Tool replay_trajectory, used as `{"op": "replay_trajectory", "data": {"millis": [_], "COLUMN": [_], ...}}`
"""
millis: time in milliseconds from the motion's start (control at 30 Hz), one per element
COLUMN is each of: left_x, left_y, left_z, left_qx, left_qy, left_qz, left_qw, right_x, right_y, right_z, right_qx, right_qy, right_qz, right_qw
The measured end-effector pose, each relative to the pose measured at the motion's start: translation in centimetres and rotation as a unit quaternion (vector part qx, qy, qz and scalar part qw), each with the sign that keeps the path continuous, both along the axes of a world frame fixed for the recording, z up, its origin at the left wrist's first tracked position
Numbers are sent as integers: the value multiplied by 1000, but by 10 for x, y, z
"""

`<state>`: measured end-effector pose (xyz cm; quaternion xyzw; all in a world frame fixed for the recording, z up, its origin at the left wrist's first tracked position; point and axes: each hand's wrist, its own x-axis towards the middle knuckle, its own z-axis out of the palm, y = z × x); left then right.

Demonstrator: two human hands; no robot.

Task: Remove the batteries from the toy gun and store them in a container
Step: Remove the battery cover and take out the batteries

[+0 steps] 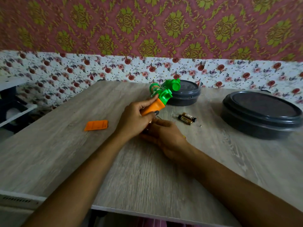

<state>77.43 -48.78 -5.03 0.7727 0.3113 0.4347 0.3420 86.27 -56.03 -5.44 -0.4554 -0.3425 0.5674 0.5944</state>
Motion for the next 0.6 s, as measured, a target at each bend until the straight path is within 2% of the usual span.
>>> {"op": "replay_trajectory", "data": {"millis": [67,233,367,467,533,600], "left_x": [-1,1,4,4,3,2], "left_y": [1,-1,3,10,13,12], "left_z": [2,6,5,1,-1,-1], "left_qx": [-9,-69,-154,-210,-250,-285], "left_qy": [-13,-119,-225,-292,-331,-357], "left_qz": [-2,30,67,94,106,118], "left_qw": [1000,990,960,928,904,882], "right_x": [-1,16,65,107,126,136], "right_y": [-2,5,8,6,7,9], "right_z": [-2,6,21,20,15,10], "right_qx": [20,97,123,69,17,-23], "right_qy": [-25,-199,-430,-553,-586,-576], "right_qz": [-16,-124,-236,-269,-279,-286], "right_qw": [999,967,863,785,761,766]}}
